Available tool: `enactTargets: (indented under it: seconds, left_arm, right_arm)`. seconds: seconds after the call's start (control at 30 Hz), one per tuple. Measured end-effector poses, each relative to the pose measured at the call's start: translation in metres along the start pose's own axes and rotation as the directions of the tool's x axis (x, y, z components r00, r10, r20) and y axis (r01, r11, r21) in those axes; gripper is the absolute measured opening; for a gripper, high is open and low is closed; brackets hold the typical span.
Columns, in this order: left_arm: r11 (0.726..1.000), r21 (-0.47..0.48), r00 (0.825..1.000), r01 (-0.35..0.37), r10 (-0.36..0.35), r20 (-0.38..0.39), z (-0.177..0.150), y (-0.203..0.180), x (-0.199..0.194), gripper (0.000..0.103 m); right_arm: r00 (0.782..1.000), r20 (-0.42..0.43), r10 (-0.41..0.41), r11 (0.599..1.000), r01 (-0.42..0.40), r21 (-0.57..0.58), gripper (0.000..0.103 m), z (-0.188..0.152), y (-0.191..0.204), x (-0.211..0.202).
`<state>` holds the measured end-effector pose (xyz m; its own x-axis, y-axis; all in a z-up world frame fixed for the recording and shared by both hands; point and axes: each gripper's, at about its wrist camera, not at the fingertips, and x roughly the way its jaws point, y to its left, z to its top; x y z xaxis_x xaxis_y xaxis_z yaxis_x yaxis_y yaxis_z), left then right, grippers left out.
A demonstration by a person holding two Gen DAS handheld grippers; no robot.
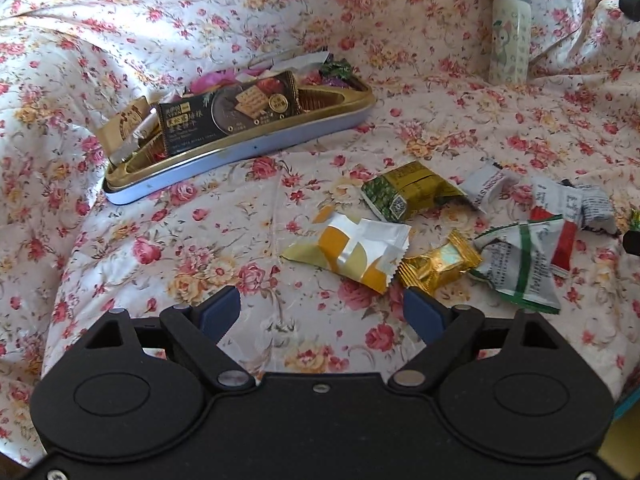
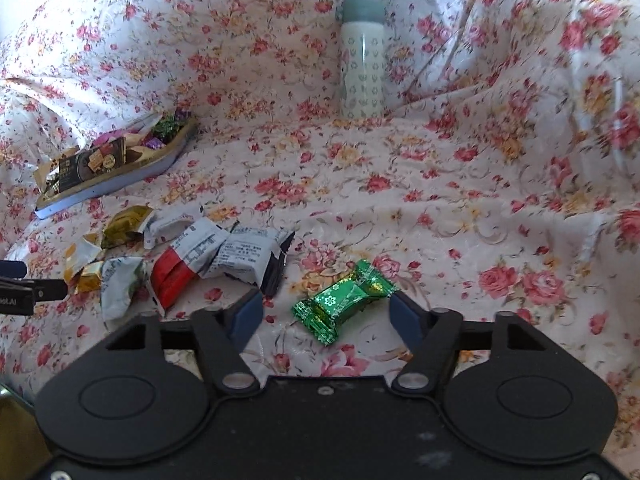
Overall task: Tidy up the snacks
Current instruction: 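Approach the yellow-white packet with left tool while right approaches the green candy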
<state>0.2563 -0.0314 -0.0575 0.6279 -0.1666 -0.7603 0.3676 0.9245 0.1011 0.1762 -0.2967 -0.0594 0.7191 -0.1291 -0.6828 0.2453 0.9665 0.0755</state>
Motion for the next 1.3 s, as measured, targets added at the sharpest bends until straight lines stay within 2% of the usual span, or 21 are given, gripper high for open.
enactTargets:
  seconds: [0.33, 0.6, 0.8, 1.03, 1.3]
  left_arm:
    - [0.996, -0.080, 0.999, 0.033, -0.036, -0.033, 0.012, 0.015, 0.024, 0.092]
    - [0.993, -0.114, 0.998, 0.039, -0.043, -0.034, 0.022, 0.020, 0.037, 0.093]
    - [0.991, -0.133, 0.999, 0.031, -0.036, -0.034, 0.031, 0.022, 0.046, 0.094]
    - [0.989, -0.144, 0.999, 0.038, -0.042, -0.029, 0.039, 0.025, 0.057, 0.100]
    - [0.990, -0.137, 0.999, 0.032, -0.031, 0.011, 0.042, 0.027, 0.065, 0.103]
  right_arm:
    - [0.998, 0.037, 0.041, 0.993, -0.037, -0.116, 0.055, 0.012, 0.018, 0.025]
    - [0.997, 0.044, 0.064, 0.984, -0.056, -0.170, 0.055, 0.016, 0.030, 0.036]
    - [0.996, 0.056, 0.068, 0.979, -0.056, -0.198, 0.058, 0.017, 0.037, 0.043]
    - [0.994, 0.079, 0.070, 0.973, -0.051, -0.223, 0.063, 0.016, 0.039, 0.046]
    - [0.993, 0.081, 0.086, 0.974, -0.066, -0.216, 0.069, 0.020, 0.038, 0.052]
